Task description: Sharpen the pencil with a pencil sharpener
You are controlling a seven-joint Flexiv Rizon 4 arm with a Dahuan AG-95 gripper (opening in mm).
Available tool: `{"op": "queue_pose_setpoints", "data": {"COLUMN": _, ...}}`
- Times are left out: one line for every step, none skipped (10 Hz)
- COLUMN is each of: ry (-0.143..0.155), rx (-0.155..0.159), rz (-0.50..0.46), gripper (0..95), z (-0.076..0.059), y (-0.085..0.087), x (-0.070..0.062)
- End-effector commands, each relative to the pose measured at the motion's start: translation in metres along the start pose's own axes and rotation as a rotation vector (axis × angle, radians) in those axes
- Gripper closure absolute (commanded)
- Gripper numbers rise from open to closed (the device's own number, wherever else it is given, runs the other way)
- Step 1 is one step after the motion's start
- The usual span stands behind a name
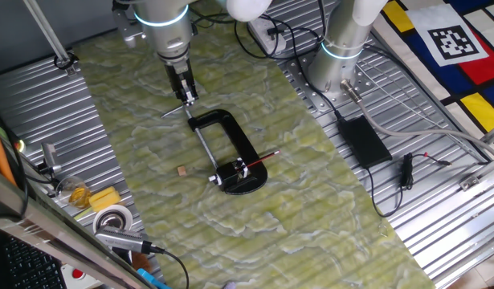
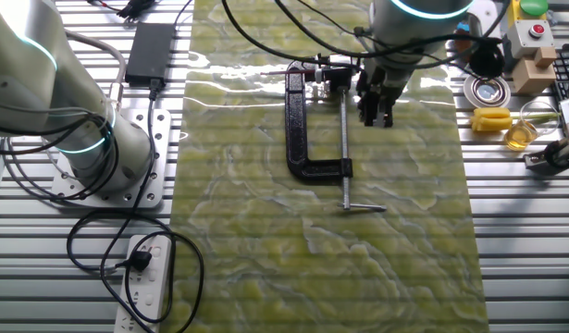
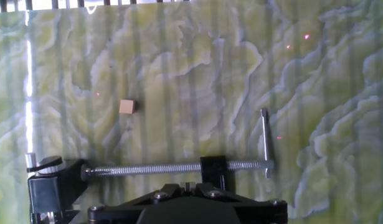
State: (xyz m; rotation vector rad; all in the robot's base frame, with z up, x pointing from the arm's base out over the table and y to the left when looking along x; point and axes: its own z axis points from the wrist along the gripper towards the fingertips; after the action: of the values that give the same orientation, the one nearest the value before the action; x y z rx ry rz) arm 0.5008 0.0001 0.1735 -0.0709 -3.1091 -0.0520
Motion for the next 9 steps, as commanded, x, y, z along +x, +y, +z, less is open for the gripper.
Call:
{"op": "queue_pose_setpoints", "data": {"ry": 0.005, "rx": 0.008, "rz": -0.009, "gripper": 95.0, "z": -0.0008, "y": 0.0003, "x": 0.0017}}
{"op": "queue_pose_setpoints", "data": {"ry": 0.009, "rx": 0.017, "rz": -0.017, "gripper": 95.0, "z": -0.0008, "y": 0.0003, "x": 0.0017}}
{"op": "queue_pose_setpoints", "data": {"ry": -0.003, "rx": 0.03, "rz": -0.034, "gripper": 95.0, "z": -0.0008, "y": 0.0003, "x": 0.0017}}
{"op": "queue_pose_setpoints", "data": {"ry": -0.002, "rx": 0.03, "rz": -0.03, "gripper": 95.0, "z": -0.0008, "y": 0.0003, "x": 0.0017}}
{"op": "queue_pose_setpoints", "data": {"ry": 0.003, "rx": 0.023, "rz": -0.051, "gripper": 95.0, "z": -0.0008, "y": 0.0003, "x": 0.0017}}
{"op": "queue_pose_setpoints", "data": {"ry": 0.01, "rx": 0.002, "rz": -0.065, "gripper": 95.0, "z": -0.0008, "y": 0.0003, "x": 0.0017}}
{"op": "queue_pose_setpoints", "data": {"ry": 0.022, "rx": -0.004, "rz": -0.067, "gripper": 95.0, "z": -0.0008, "y": 0.0003, "x": 0.0017}}
{"op": "queue_pose_setpoints", "data": {"ry": 0.031, "rx": -0.015, "rz": -0.075, "gripper": 95.0, "z": -0.0008, "y": 0.0003, "x": 0.0017}}
{"op": "queue_pose_setpoints", "data": {"ry": 0.031, "rx": -0.017, "rz": -0.083, "gripper": 95.0, "z": -0.0008, "y": 0.0003, "x": 0.0017}}
